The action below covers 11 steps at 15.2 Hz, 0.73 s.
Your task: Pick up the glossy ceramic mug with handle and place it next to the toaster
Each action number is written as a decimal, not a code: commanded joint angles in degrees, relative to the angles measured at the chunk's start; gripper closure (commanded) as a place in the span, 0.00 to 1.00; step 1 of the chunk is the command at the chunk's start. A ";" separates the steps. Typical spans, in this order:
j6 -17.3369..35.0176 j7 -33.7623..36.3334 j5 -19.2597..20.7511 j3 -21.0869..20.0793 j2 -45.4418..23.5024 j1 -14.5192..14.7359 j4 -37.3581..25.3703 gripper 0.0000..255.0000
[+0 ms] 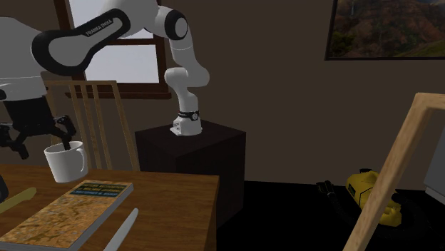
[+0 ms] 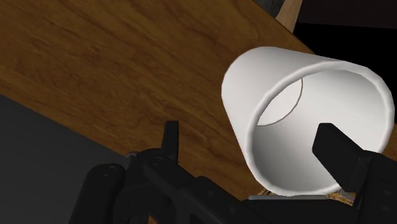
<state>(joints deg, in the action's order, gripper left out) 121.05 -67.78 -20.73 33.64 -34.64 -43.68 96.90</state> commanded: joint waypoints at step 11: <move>-4.91 1.14 1.91 1.30 2.73 0.54 -2.53 0.00</move>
